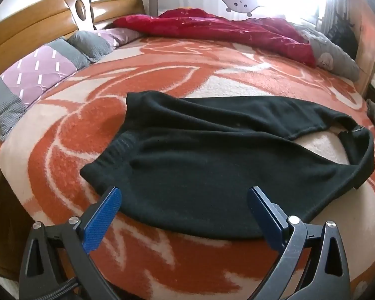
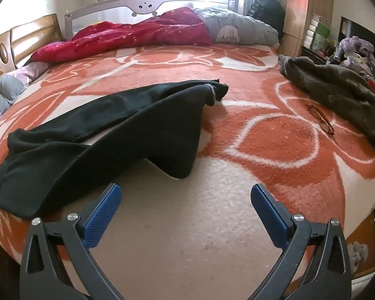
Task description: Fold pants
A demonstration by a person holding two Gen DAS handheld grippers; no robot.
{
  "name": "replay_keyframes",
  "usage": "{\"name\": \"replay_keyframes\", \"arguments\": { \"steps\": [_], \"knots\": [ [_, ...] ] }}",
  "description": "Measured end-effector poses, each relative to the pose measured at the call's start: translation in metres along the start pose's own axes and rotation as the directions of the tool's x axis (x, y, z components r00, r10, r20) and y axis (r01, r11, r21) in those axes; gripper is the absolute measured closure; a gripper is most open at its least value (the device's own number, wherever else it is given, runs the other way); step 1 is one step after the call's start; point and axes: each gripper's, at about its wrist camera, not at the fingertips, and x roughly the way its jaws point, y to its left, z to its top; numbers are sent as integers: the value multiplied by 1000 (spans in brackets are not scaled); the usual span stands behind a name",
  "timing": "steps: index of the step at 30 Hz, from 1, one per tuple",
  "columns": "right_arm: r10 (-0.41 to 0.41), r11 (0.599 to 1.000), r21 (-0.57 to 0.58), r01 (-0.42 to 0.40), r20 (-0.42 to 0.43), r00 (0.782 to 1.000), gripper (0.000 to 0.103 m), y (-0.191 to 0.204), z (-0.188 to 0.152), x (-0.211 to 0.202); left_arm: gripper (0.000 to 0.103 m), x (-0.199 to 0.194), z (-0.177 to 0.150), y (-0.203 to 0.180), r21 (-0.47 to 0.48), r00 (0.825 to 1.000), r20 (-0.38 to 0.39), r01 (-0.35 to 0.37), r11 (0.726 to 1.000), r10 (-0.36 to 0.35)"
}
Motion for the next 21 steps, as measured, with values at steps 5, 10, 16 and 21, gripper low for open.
{"name": "replay_keyframes", "arguments": {
  "steps": [5,10,16,21],
  "knots": [
    [33,999,5,-33,8,999,0,-1,-2,-1,3,-2,-5,-13,29,1000,3,12,1000,-12],
    [42,999,-17,-42,27,999,0,2,-2,-4,3,-3,-8,-21,54,1000,1,19,998,-19],
    [34,999,-32,-33,33,999,0,1,-3,-4,2,-3,-6,-21,49,1000,4,24,998,-24],
    [34,999,-21,-33,35,999,0,0,-1,-4,2,-5,-3,-18,44,1000,17,25,999,-26]
  ]
}}
